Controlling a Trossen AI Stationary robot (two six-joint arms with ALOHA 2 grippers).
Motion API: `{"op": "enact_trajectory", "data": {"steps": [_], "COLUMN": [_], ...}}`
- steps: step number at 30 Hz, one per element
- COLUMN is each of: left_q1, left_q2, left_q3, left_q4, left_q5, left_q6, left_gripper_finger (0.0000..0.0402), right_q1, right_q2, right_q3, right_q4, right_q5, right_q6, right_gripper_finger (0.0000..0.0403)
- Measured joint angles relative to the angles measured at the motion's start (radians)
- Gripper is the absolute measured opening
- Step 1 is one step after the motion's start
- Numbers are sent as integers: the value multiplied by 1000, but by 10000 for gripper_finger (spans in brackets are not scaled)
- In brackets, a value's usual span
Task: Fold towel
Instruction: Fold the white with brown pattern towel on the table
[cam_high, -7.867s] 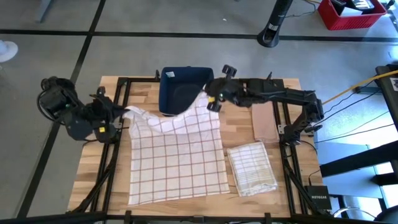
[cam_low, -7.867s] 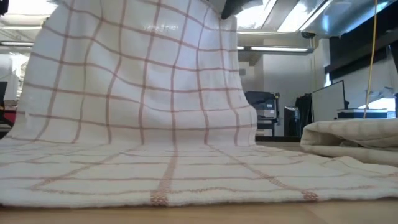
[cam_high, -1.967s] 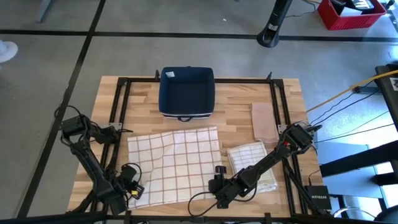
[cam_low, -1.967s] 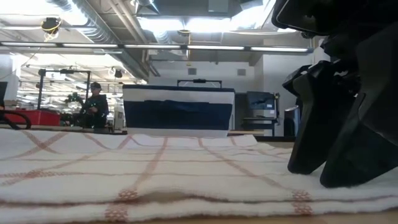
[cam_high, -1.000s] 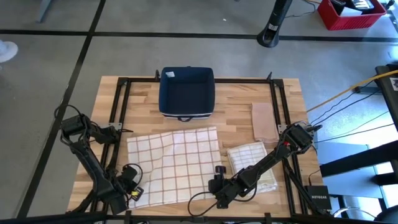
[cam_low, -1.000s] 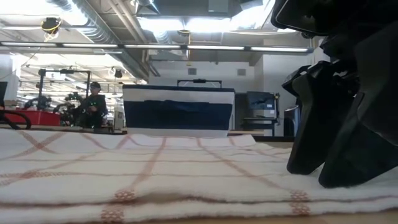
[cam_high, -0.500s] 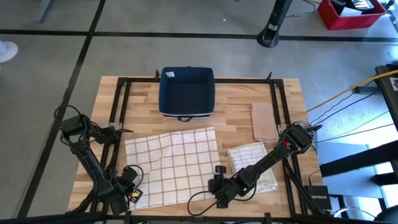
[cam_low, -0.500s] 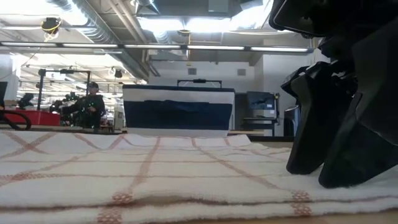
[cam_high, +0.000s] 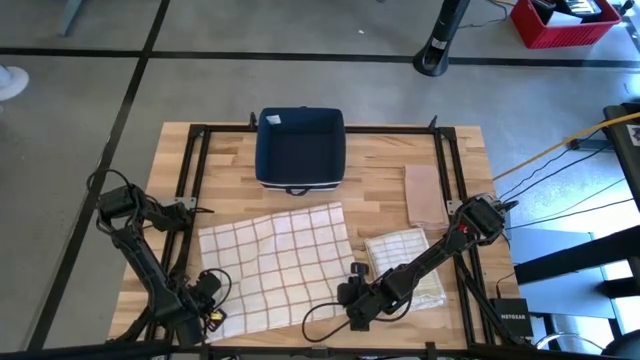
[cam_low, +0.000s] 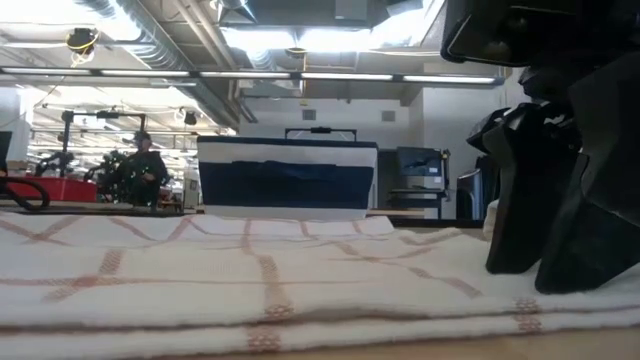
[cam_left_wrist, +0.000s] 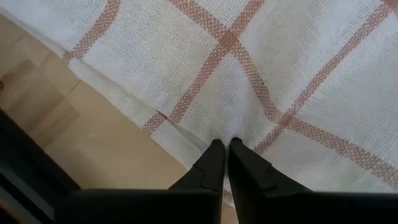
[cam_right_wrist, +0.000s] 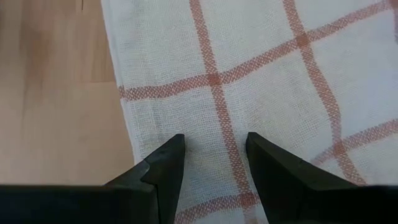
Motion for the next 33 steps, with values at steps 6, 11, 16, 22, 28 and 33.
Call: {"op": "enact_trajectory", "data": {"steps": [6,11,16,22,28,33], "left_q1": [-5,-6,7,42,69,45], "left_q2": [-2,-2,-2,-11,-113,-156], "left_q3": [-6,-7,-7,-7,-5,-5], "left_q4": [41,43,49,48,50,-63], "left_q5": [-16,-88,-132,-139,-155,-157], "left_q6": [121,133,152,279,296,167], "left_gripper_finger": [13,14,44,117,151,144], "right_q1": [0,0,0,0,-1,2], "right_q2": [1,2,2,3,11,9], "right_q3": [28,35,35,35,111,172], "right_q4": [-89,-83,-29,-7,-113,-163], "right_q5": [23,49,52,52,35,121], "right_q6": [32,29,3,-4,-30,-37], "right_gripper_finger": [179,179,179,179,179,179]}}
